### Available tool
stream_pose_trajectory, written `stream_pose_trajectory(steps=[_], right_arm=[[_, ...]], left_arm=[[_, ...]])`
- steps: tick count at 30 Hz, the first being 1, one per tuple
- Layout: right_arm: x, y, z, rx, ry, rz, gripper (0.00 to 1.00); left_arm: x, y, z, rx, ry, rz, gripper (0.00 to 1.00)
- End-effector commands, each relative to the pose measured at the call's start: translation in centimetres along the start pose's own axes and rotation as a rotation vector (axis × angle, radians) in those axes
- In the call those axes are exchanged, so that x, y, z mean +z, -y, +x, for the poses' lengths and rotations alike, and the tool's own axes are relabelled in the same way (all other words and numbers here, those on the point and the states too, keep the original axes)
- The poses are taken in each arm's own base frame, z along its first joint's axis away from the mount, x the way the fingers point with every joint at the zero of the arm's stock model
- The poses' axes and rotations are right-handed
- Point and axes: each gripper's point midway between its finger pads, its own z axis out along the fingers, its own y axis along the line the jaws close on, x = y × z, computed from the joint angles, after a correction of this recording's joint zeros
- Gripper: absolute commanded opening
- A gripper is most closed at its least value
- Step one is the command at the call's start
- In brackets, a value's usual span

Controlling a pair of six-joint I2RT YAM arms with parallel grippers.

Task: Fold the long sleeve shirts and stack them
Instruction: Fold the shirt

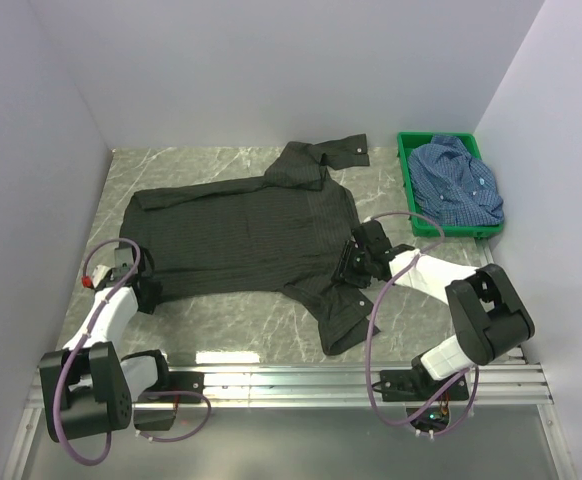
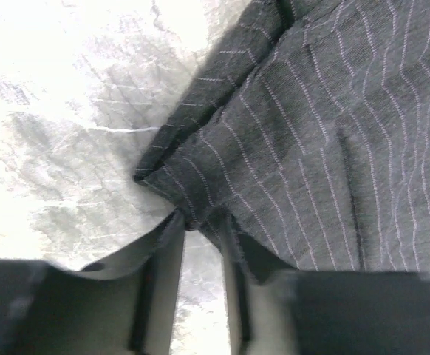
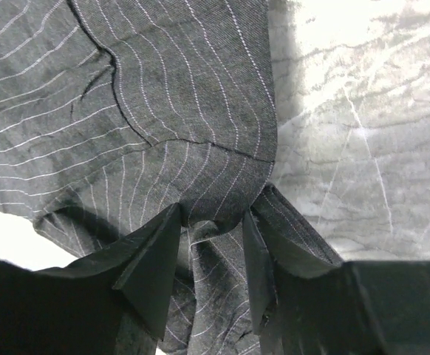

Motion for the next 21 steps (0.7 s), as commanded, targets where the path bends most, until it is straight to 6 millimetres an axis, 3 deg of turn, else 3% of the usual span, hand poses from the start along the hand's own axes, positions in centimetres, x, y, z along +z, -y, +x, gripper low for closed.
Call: stream_pose_trajectory(steps=[1, 5, 9, 12, 13, 18, 21], right_arm=[[-0.4, 1.8, 0.5, -0.036, -0.018, 0.109, 0.46], [-1.1, 3.9, 1.1, -0.024, -0.031, 0.180, 0.24], [-1.7, 4.8, 2.2, -0.009, -0.052, 0.193, 0.20], [-2.1, 5.2, 2.5, -0.010, -0.054, 0.204, 0.10], [-2.5, 5.4, 2.5, -0.006, -0.054, 0.211, 0.08], [-3.9, 6.3, 1.8, -0.003, -0.005, 0.246, 0.09], [-4.3, 5.3, 0.7, -0.002, 0.038, 0.211, 0.15]], left_arm=[[0.2, -1.4, 0.9, 0.012, -0.025, -0.038, 0.30], [0.0, -0.8, 0.3, 0.020, -0.008, -0.022, 0.22], [0.2, -0.7, 0.4, 0.024, -0.011, -0.015, 0.13], [0.5, -0.4, 0.9, 0.028, -0.035, -0.004, 0.05], [0.5, -0.5, 1.0, 0.027, -0.040, -0.004, 0.01], [0.4, 0.0, 1.3, 0.029, -0.052, 0.030, 0.01], [0.1, 0.6, 1.4, 0.032, -0.064, 0.064, 0.01]])
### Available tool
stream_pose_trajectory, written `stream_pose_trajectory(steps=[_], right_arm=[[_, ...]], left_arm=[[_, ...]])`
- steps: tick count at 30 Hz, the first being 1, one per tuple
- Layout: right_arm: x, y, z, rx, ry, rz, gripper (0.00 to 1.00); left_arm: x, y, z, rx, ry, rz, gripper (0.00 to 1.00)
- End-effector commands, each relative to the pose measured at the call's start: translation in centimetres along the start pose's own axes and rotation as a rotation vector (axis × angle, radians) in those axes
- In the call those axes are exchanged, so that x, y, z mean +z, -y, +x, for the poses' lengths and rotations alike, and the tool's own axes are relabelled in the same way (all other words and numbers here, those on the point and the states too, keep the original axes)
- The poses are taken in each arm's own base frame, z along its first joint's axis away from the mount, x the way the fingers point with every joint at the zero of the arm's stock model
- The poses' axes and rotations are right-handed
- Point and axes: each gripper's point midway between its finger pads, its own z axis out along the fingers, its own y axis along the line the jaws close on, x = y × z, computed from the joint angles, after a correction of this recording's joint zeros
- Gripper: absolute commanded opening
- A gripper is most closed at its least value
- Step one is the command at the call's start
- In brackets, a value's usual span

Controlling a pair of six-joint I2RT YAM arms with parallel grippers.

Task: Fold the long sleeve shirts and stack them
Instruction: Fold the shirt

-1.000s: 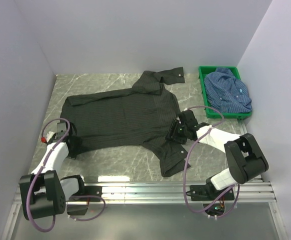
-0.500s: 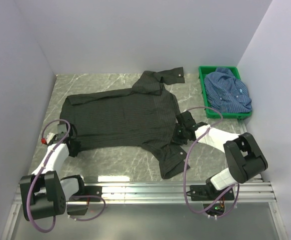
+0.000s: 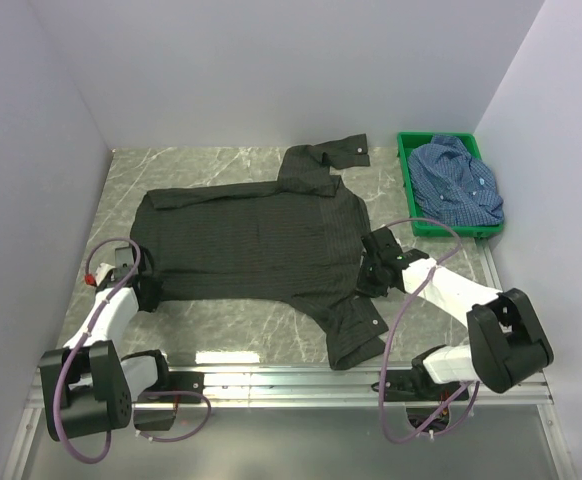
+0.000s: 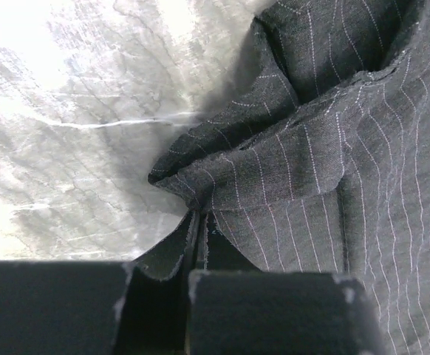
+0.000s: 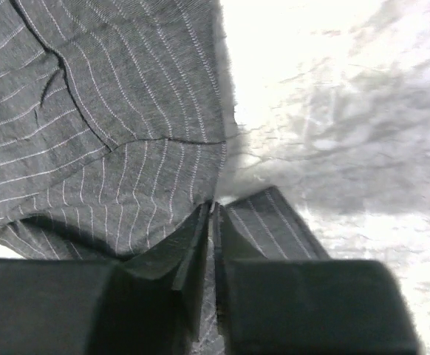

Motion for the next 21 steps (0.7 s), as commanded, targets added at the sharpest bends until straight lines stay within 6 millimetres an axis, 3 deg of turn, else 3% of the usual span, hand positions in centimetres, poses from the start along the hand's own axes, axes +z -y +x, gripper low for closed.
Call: stream_pose_trajectory(steps=[1, 6, 10, 21], right_arm=[[-1.0, 0.3, -1.3, 0.010, 0.055, 0.016, 0.17], [-2.0, -3.0, -2.2, 0.060, 0.067, -0.125, 0.39], [-1.5, -3.8, -1.8, 0.096, 0.037, -0.159, 0.51], [0.9, -2.5, 1.5, 0.074, -0.103, -0.106, 0.51]], left_arm=[[-0.1, 0.1, 0.8, 0.011, -0.036, 0.031, 0.00], [-0.7, 1.0, 0.5, 0.032, -0.035, 0.065, 0.00], [-1.2, 1.6, 0.0, 0.037, -0.020, 0.084, 0.01], [-1.9, 1.9, -0.5, 0.054, -0.008, 0.088, 0.01]])
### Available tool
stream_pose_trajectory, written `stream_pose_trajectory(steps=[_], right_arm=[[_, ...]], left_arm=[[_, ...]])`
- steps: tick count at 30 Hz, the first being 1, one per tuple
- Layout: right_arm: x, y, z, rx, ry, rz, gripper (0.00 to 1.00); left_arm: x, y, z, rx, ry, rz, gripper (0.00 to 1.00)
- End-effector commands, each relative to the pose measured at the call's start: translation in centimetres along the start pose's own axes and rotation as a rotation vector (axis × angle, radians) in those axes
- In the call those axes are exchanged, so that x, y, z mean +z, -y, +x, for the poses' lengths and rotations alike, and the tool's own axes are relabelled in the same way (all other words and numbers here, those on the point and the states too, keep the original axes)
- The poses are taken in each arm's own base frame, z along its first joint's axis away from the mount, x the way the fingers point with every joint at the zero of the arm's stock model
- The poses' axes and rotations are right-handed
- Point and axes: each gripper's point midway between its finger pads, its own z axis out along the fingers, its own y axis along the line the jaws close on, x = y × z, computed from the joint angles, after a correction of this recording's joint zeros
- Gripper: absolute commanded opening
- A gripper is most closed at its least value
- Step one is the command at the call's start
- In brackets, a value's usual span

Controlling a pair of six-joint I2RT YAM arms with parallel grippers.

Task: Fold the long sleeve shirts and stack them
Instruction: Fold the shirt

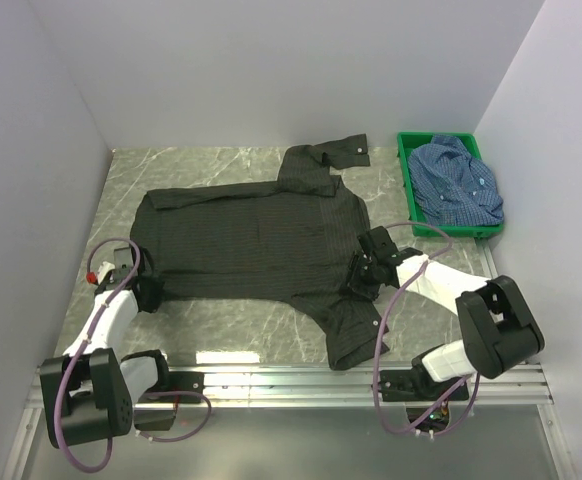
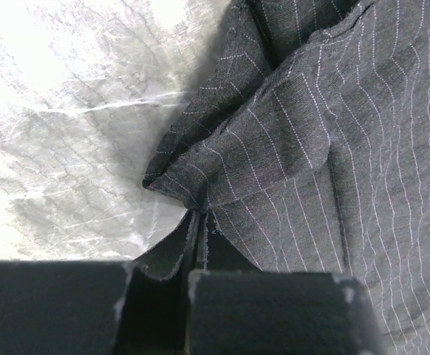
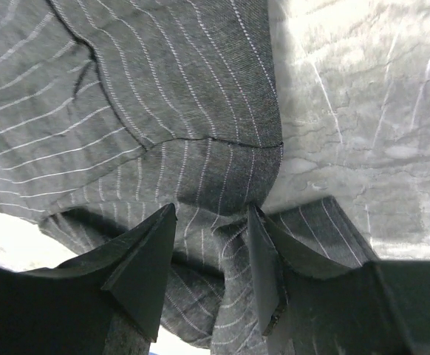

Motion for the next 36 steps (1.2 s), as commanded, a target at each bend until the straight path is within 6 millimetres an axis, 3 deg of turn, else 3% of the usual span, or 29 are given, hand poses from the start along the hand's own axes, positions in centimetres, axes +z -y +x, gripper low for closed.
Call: stream_pose_trajectory(steps=[1, 11, 18, 29, 31, 34, 36], right_arm=[[0.1, 0.2, 0.6, -0.006, -0.018, 0.000, 0.51], [-0.4, 2.5, 1.6, -0.045, -0.037, 0.083, 0.51], [-1.1, 3.3, 1.0, -0.056, 0.010, 0.125, 0.52], [0.1, -0.4, 2.7, -0.160, -0.069, 0.055, 0.51], [0.2, -0.4, 2.9, -0.168, -0.074, 0.060, 0.49], [-0.2, 0.1, 2.7, -0.170, -0.050, 0.077, 0.36], [-0.6, 0.5, 2.2, -0.180, -0.027, 0.102, 0.20]], left_arm=[[-1.1, 1.5, -1.2, 0.014, 0.031, 0.045, 0.00], [-1.9, 1.8, -2.4, 0.029, 0.071, 0.038, 0.00], [-2.3, 2.0, -3.0, 0.030, 0.098, 0.045, 0.00], [-2.3, 1.8, -2.9, 0.035, 0.102, 0.042, 0.01], [-2.5, 1.8, -3.1, 0.037, 0.107, 0.042, 0.01], [-2.9, 2.0, -3.6, 0.040, 0.124, 0.045, 0.01], [-3.2, 2.2, -4.0, 0.043, 0.140, 0.044, 0.01]])
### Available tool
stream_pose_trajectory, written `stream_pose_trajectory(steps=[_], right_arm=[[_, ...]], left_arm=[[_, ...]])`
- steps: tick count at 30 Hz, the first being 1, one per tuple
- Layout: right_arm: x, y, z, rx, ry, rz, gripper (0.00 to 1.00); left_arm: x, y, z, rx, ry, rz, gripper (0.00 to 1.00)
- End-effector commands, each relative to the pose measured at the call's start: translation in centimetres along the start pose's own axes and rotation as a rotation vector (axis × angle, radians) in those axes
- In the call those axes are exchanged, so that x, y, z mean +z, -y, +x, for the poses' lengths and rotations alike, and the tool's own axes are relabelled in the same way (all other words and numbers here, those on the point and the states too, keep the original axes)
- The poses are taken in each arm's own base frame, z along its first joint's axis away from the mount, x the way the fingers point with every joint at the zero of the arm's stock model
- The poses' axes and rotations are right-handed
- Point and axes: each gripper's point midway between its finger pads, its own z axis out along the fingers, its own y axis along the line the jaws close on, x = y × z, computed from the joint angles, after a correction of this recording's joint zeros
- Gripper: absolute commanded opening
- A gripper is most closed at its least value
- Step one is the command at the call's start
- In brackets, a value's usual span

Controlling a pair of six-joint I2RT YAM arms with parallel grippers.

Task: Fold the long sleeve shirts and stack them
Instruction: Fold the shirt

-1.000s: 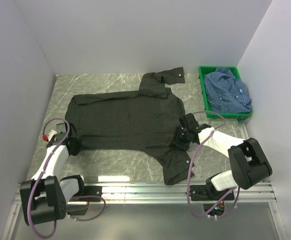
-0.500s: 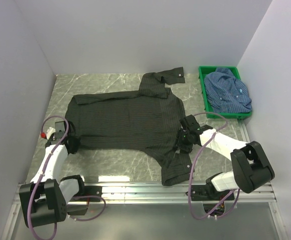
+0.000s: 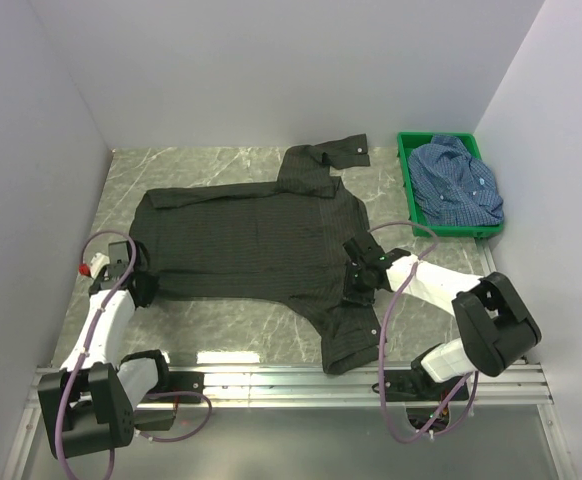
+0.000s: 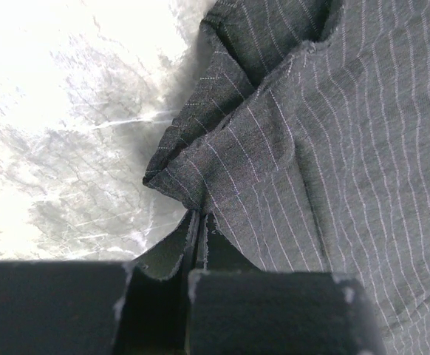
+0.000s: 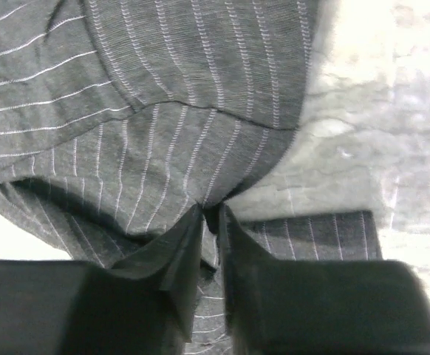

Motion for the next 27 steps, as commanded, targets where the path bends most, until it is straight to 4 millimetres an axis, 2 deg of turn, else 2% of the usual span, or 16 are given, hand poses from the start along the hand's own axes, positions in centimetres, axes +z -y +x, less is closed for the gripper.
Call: stream_pose_trajectory(steps=[1, 3, 4, 10, 14, 19, 20, 27], right_arm=[[-1.0, 0.6, -0.8, -0.021, 0.047, 0.043, 0.15], [-1.8, 0.7, -1.4, -0.040, 0.067, 0.060, 0.04], [-2.2, 0.4, -1.7, -0.047, 0.075, 0.052, 0.01], [-4.6, -1.2, -3.8, -0.095, 0.103, 0.031, 0.00], [-5.5, -2.7, -5.5, -0.111, 0.107, -0.001, 0.00], [-5.5, -3.3, -7.1, -0.128, 0.084, 0.004, 0.00], [-5.9, -3.9, -8.0, -0.132, 0.100, -0.007, 0.00], [-5.5, -4.7, -11.1, -0.144, 0.106, 0.016, 0.00]], left_arm=[[-1.2, 1.2, -2.2, 0.018, 0.067, 0.020, 0.00], [-1.7, 1.6, -3.0, 0.021, 0.090, 0.018, 0.01], [-1.9, 1.7, -3.2, 0.029, 0.096, 0.016, 0.01], [-3.5, 3.8, -5.8, 0.050, 0.150, 0.037, 0.01], [-3.4, 4.7, -6.7, 0.078, 0.152, 0.023, 0.01], [-1.6, 5.8, -6.7, 0.127, 0.104, -0.011, 0.01], [-1.4, 6.0, -6.7, 0.132, 0.095, -0.014, 0.02], [0.8, 7.7, -7.2, 0.148, 0.077, -0.034, 0.05]])
